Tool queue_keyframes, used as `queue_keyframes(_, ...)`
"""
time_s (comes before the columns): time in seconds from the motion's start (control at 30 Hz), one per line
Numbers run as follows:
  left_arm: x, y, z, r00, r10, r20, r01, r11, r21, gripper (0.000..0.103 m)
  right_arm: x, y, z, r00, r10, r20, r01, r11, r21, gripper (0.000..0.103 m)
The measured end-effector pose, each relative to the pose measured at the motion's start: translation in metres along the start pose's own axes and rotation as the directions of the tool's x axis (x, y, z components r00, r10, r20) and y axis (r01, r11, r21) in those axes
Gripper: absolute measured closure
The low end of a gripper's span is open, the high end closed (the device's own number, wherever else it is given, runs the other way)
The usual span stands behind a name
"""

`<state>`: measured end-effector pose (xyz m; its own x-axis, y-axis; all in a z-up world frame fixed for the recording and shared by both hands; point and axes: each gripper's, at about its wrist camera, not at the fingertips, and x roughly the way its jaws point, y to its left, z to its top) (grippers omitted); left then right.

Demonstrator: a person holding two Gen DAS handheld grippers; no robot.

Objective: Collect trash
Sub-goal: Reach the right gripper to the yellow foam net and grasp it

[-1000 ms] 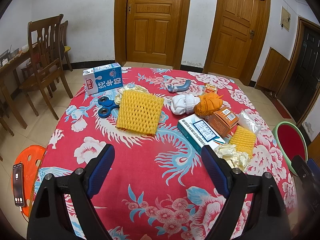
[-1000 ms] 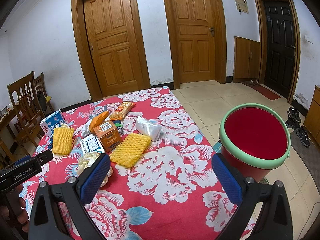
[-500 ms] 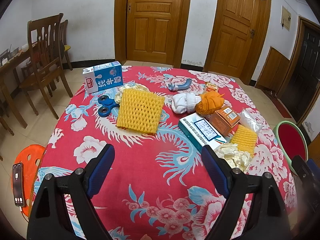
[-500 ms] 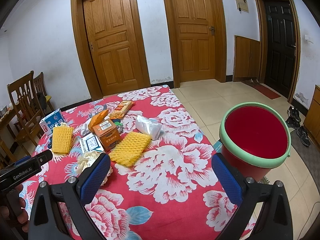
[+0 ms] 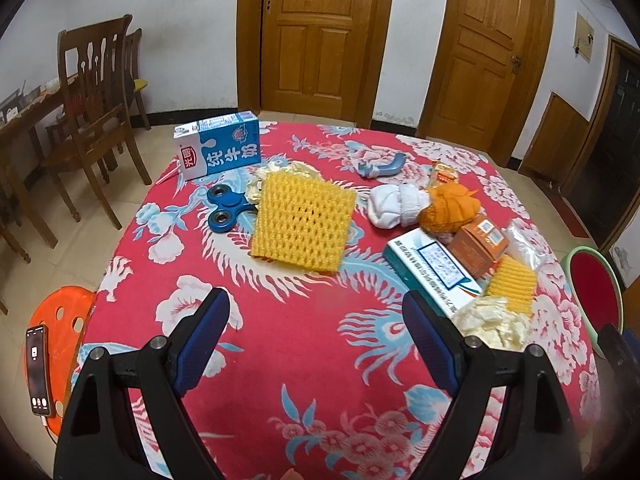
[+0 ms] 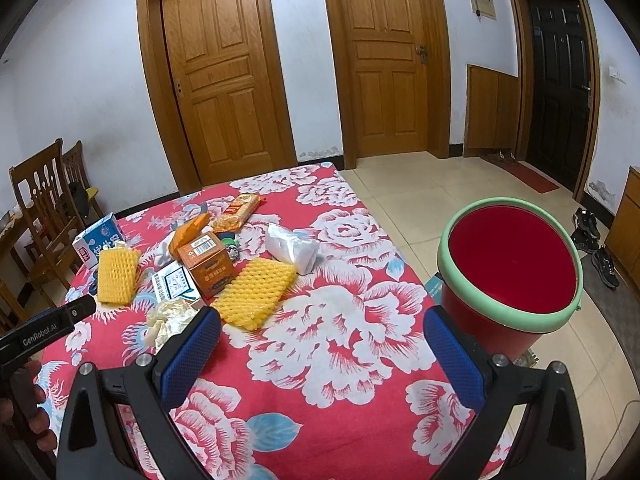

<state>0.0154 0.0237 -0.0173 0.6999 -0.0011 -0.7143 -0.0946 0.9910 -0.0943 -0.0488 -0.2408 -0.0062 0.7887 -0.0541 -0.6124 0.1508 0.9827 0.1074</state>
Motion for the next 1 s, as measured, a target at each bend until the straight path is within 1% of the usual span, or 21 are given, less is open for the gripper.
queue_keyframes(0.2,0.022,0.007,0.014,0.999,0.005,-0.032,-0.005,1.000,0.000,0.015,0.010,-0.002,0.005,1.000,-0.001,-0.032,0.001,1.000,0.000,0.000)
queue_keyframes(0.27,0.030,0.007,0.020,0.999,0.006,-0.045,-0.005,1.000,0.015,0.015,0.016,-0.003,0.008,0.999,0.002,-0.047,-0.002,1.000,0.005,0.000)
queue_keyframes(0.43,0.048,0.008,0.035,0.999,0.009,-0.043,-0.007,0.999,0.040,0.016,0.030,-0.003,0.013,0.996,0.000,-0.090,0.002,1.000,0.019,0.000)
queue_keyframes(0.53,0.059,0.010,0.042,0.999,-0.007,-0.050,0.008,0.999,0.033,0.021,0.035,0.001,0.015,0.995,-0.003,-0.103,0.004,1.000,0.013,0.000)
queue_keyframes(0.6,0.067,0.011,0.045,0.997,-0.030,-0.065,0.032,0.999,0.030,0.032,0.040,0.005,0.017,0.993,-0.007,-0.115,0.007,1.000,0.004,0.000)
queue_keyframes(0.63,0.072,0.012,0.045,0.996,-0.050,-0.080,0.053,0.998,0.025,0.040,0.042,0.007,0.018,0.993,-0.008,-0.120,0.008,1.000,0.001,0.000)
queue_keyframes(0.67,0.076,0.013,0.045,0.994,-0.063,-0.093,0.065,0.998,0.018,0.045,0.045,0.010,0.019,0.992,-0.008,-0.125,0.007,1.000,-0.003,0.000)
queue_keyframes(0.77,0.084,0.015,0.043,0.988,-0.101,-0.117,0.101,0.995,-0.005,0.048,0.054,0.018,0.021,0.990,-0.004,-0.137,0.003,1.000,-0.006,0.000)
queue_keyframes(0.83,0.085,0.016,0.043,0.989,-0.105,-0.108,0.105,0.994,-0.009,0.048,0.060,0.023,0.023,0.989,0.005,-0.147,-0.006,1.000,-0.009,0.000)
queue_keyframes(1.0,0.088,0.018,0.040,0.989,-0.114,-0.097,0.113,0.994,-0.011,0.048,0.075,0.032,0.026,0.984,-0.010,-0.180,0.010,1.000,-0.004,0.000)
